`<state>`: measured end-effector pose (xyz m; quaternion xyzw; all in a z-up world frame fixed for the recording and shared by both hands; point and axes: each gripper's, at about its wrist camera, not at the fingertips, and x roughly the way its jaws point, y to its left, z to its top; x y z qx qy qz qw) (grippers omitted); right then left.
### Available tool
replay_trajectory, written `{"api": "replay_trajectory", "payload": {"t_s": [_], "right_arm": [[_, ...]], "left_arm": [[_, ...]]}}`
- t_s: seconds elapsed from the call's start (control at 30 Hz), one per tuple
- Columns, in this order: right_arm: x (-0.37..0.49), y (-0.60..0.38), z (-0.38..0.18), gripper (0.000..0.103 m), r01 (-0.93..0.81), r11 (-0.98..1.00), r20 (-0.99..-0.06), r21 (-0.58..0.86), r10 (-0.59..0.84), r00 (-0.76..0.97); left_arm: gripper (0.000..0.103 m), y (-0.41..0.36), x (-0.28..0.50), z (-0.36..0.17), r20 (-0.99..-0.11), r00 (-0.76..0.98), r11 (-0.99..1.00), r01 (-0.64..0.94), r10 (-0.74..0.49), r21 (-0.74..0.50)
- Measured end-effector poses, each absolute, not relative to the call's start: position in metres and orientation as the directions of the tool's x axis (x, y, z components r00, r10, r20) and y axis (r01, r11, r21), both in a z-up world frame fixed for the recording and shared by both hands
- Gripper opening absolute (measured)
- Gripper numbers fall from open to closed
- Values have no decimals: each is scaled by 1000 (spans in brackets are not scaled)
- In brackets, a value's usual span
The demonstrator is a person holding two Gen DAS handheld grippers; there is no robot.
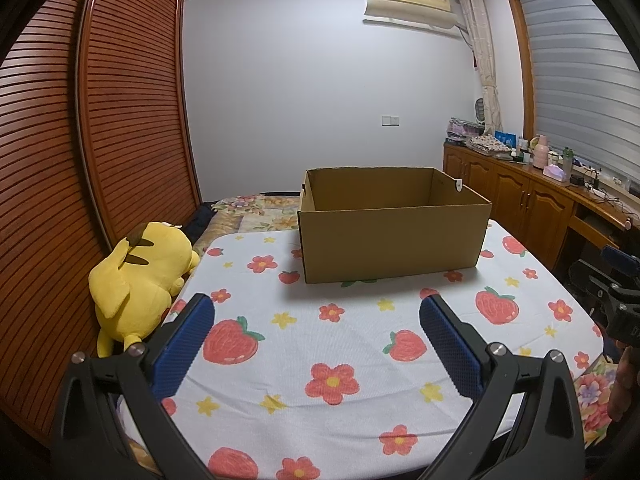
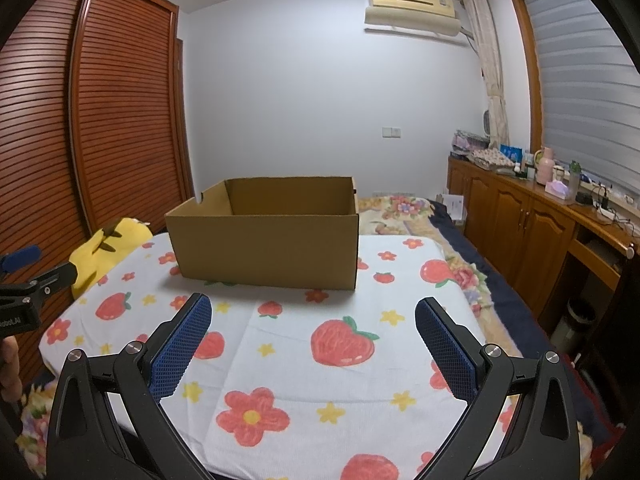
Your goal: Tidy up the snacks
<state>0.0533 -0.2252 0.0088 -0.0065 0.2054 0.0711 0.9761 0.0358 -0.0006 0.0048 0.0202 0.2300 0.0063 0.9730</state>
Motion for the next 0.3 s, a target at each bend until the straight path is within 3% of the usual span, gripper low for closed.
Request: {"api": "replay_trajectory", "payload": {"t_s": [0.3], "right_arm": [[53,-226,8,103,-141,990,-402,17,136,906]], "left_arm": [[103,-1,36,4,-448,894,999,-2,21,42]]}}
